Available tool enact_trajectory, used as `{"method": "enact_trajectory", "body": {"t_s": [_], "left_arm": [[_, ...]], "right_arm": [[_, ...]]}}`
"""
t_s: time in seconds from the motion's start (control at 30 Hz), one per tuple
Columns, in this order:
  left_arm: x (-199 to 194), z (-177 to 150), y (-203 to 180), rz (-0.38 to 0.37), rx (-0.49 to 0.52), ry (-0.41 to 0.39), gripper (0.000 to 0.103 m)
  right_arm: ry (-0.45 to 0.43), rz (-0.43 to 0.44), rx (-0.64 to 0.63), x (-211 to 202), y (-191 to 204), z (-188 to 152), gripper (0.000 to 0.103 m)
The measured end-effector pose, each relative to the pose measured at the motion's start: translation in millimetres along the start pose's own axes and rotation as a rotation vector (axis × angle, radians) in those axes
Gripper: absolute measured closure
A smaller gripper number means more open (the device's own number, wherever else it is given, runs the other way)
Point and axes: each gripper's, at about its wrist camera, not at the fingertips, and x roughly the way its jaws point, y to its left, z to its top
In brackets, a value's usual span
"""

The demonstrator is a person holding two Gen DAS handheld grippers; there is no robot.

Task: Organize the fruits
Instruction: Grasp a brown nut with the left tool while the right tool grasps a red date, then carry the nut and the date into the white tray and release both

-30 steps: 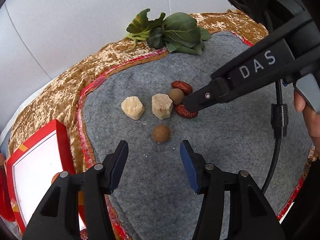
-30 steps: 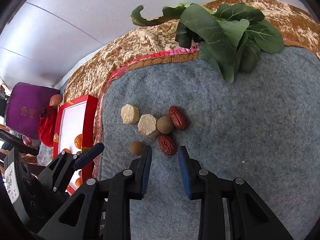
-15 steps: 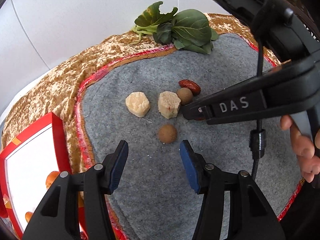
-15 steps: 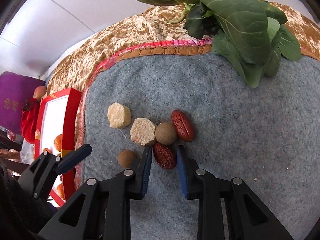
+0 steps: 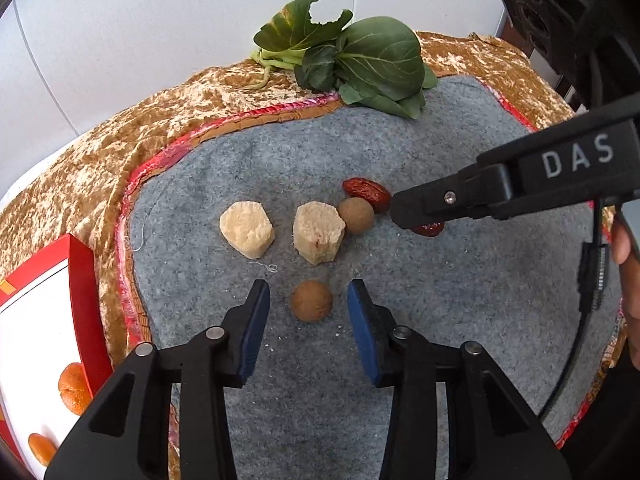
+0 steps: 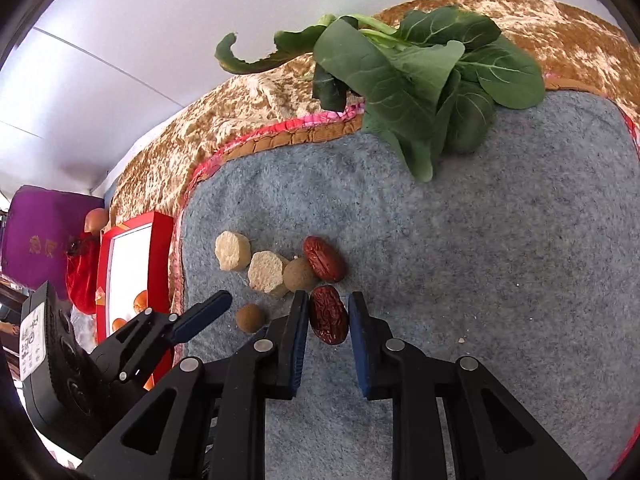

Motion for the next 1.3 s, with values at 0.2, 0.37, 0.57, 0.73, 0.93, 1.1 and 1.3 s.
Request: {"method": "enact_trajectory", "body": {"t_s": [0.2, 0.37, 0.57, 0.73, 0.93, 1.1, 1.3], "left_arm": [[9, 3, -2, -0.002, -0.003, 0.007, 0.084], [3, 0, -2, 0.003, 0.003, -0.007, 0.084], [-34, -10, 18, 0.045, -0.038, -0.074, 0.084], [-72, -29, 60, 0.093, -0.126, -0.139, 0.084], [-102, -61, 115, 0.183, -0.265, -0.147, 0.084], [-113, -89, 160, 0.235, -0.368, -0.121, 0.084], [-118, -114, 194, 0.265, -0.457, -0.082, 0.084]], "right_arm": [[0.002, 0.009, 0.0, -1, 0, 0, 0.083], [-0.003, 0.02, -0.002, 0, 5, -1, 0.083], [-0.015, 0.077, -0.037, -3, 22, -5, 0.083], [-0.034, 0.144, -0.096, -1, 51, -10, 0.083], [-0.051, 0.22, -0.215, 10, 107, -23, 0.083], [-0.078, 0.297, -0.313, 24, 159, -38, 0.083], [-0.034, 0.34, -0.404, 54, 210, -61, 0.083]]}}
